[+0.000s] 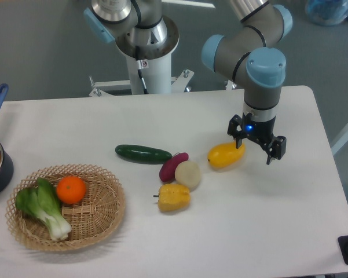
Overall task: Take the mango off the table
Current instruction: 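Move the open gripper over the yellow mango and lower onto it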
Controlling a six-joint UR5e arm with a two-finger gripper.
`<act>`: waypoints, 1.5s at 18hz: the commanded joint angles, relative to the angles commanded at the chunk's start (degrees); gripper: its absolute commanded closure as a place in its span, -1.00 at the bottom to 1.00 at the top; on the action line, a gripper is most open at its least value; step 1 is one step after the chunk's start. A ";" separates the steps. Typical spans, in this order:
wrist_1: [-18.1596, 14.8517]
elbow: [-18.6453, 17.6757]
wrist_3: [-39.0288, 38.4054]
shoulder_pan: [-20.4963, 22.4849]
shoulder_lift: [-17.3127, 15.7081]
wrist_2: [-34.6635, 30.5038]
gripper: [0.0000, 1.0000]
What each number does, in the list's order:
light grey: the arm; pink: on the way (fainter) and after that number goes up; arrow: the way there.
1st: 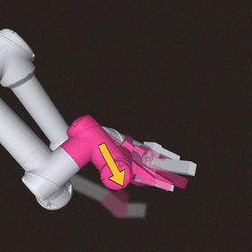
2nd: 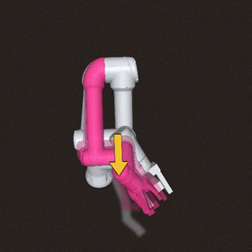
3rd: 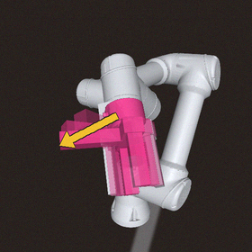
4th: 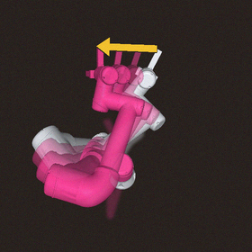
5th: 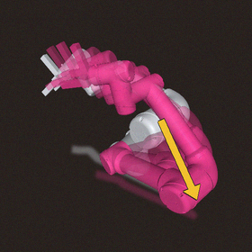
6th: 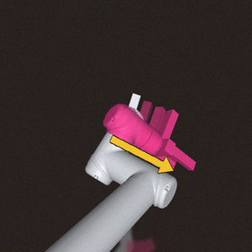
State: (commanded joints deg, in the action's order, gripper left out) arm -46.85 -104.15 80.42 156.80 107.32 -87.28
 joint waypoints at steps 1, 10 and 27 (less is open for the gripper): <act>0.00 -0.09 0.09 0.00 -0.18 0.00 -1.00; 0.70 -4.38 -0.26 0.00 -0.97 -0.79 -1.00; 0.53 -7.65 8.70 -1.49 0.17 -1.05 -1.00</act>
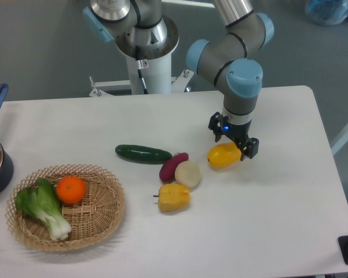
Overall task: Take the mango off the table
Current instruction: 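Move the open gripper over the yellow mango and lower onto it, then close the gripper around the yellow mango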
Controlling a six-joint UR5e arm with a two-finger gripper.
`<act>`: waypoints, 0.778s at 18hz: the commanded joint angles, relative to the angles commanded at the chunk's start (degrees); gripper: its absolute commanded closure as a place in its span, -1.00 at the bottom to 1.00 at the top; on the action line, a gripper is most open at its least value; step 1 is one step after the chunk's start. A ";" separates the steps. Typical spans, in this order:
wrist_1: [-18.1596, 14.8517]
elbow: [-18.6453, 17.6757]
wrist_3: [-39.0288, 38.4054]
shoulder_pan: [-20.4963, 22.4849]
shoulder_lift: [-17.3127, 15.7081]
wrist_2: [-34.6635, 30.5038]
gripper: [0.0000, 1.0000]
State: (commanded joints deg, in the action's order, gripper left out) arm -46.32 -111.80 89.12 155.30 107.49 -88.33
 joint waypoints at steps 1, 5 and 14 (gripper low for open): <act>-0.09 -0.26 0.44 0.00 0.00 0.00 -1.00; 0.17 -2.29 0.45 -0.26 0.09 -0.09 -1.00; 0.61 -1.67 -2.53 -0.26 1.23 -0.18 -0.16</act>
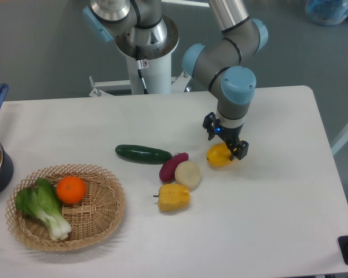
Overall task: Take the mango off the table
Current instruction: 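Close the gripper around the yellow mango, then lift the grasped mango up off the table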
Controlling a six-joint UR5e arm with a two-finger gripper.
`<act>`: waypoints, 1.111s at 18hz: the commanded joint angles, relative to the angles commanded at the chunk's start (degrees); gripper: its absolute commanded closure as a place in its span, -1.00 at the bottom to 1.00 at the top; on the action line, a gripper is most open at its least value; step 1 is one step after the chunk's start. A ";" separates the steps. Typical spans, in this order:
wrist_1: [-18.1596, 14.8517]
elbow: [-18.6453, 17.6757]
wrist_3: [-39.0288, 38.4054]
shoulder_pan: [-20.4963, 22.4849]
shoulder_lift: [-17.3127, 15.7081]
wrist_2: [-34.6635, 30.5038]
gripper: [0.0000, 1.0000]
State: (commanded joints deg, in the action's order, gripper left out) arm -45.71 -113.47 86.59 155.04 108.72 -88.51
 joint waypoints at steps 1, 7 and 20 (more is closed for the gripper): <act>0.70 0.09 -1.15 -0.09 0.44 -0.26 -0.16; 1.94 0.97 -1.60 -1.76 0.53 -4.04 0.19; -2.37 11.78 -1.77 -0.97 -0.79 -3.60 0.10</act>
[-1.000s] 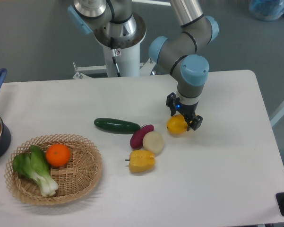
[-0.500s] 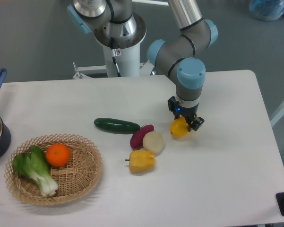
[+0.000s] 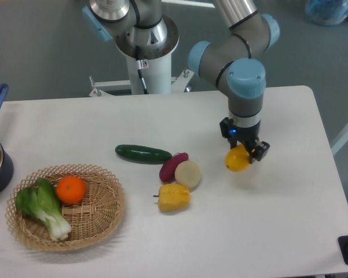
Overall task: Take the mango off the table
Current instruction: 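Lift the grasped mango up off the table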
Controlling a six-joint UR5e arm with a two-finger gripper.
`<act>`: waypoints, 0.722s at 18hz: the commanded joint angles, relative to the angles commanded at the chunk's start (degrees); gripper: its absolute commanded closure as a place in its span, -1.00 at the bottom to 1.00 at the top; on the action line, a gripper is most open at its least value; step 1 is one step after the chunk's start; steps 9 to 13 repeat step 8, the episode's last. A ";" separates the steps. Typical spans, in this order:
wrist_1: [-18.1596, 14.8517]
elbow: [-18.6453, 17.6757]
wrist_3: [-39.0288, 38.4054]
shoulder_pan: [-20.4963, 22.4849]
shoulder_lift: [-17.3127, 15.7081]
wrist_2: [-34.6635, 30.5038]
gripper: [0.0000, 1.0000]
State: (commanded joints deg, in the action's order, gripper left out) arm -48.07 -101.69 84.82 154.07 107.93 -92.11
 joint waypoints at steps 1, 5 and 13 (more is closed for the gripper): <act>0.00 0.35 -0.70 -0.26 0.00 0.17 0.11; -2.19 2.54 -2.99 0.00 0.00 2.02 0.14; -6.41 4.92 -3.08 -0.18 0.17 2.28 0.14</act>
